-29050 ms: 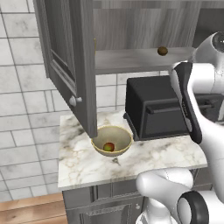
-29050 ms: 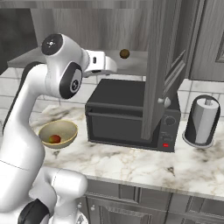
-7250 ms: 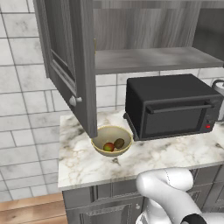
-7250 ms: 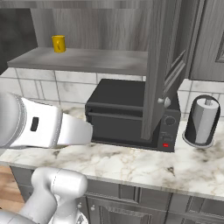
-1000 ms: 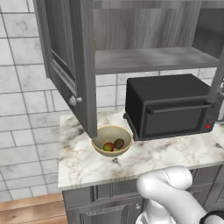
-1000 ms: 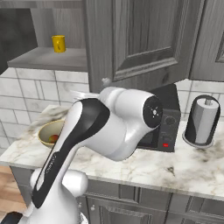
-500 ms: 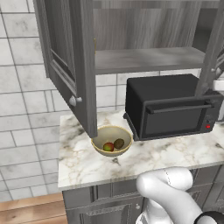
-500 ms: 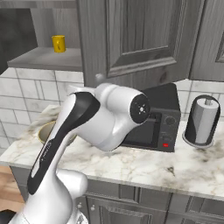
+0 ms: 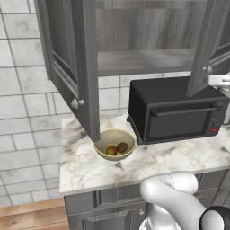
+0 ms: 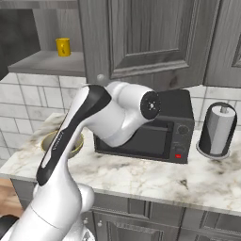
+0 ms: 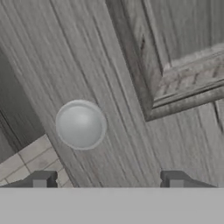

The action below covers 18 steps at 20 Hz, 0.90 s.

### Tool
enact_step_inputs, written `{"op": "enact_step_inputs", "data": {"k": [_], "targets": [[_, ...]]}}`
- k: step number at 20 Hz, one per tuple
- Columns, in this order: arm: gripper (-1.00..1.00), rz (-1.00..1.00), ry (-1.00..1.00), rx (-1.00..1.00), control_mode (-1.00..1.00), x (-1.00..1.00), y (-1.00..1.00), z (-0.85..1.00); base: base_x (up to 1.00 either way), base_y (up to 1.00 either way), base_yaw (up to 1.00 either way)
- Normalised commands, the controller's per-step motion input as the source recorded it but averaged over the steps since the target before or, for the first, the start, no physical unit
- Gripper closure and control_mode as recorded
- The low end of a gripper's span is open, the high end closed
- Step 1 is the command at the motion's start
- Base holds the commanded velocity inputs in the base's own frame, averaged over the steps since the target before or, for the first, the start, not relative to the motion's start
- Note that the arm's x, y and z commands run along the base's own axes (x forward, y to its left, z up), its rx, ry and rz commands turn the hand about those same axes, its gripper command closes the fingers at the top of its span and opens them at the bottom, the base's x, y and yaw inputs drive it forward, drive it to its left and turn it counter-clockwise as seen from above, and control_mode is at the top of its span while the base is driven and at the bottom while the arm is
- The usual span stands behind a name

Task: Open the cabinet. Pick the mango and kiwi from the cabinet and place them into the bowl. Then close the cabinet.

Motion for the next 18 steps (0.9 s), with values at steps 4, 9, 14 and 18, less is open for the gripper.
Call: {"op": "enact_step_inputs", "data": {"k": [4,9,14,18], "targets": [[-1.0,0.0,0.0,0.0,-1.0,0.62,0.0,0.0,0.0,0.0,0.0],[-1.0,0.0,-0.01,0.0,-1.0,0.61,0.0,0.0,0.0,0.0,0.0],[-1.0,-0.01,-0.03,0.0,-1.0,0.53,0.0,0.0,0.0,0.0,0.0],[-1.0,-0.02,-0.03,0.0,-1.0,0.45,0.0,0.0,0.0,0.0,0.0]]}}
